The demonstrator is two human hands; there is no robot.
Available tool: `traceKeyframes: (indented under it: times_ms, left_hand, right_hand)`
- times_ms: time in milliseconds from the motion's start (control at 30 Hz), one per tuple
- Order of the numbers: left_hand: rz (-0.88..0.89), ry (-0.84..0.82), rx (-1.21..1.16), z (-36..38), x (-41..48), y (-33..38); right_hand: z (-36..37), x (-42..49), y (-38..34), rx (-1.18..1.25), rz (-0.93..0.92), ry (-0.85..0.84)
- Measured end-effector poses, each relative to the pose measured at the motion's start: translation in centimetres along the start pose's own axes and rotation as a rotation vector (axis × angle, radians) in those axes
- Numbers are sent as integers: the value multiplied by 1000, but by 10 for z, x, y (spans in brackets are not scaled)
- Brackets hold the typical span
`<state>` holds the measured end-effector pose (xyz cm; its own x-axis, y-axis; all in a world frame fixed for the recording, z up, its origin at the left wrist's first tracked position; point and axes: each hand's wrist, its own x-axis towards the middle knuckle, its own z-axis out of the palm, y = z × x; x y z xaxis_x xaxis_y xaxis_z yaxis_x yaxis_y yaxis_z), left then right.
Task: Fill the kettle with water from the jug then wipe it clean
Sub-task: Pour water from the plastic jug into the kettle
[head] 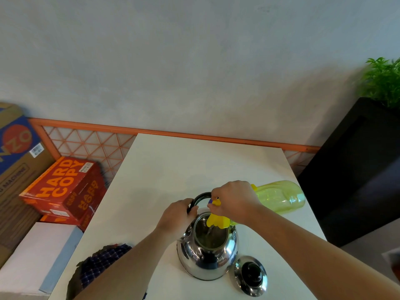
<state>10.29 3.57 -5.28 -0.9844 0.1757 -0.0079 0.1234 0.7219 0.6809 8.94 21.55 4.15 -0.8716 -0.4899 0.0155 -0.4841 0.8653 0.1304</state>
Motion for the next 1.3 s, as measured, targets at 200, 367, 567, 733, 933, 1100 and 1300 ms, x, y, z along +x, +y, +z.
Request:
traceKeyframes:
  times_ms: [200,367,567,733,933,1100,1300]
  left_hand:
    - [0,7,1,0,0,0]
    - [7,16,12,0,0,0]
    - [7,21,16,0,0,0]
    - [14,19,16,0,0,1]
    - [13,15,17,0,0,1]
    - [11,13,12,0,0,1]
    - [5,9,10,0,0,1]
  right_hand:
    - [0,0,0,3,0,-6]
    - [0,-1,0,7,-3,-6]
    - [0,0,-1,11,-5,1]
    - [0,0,-2,-4,-5,3]
    - [-1,1,-2,-2,-10,7]
    - [-1,0,-2,11,-9,14]
    - [-2,0,-2,16,-2,8]
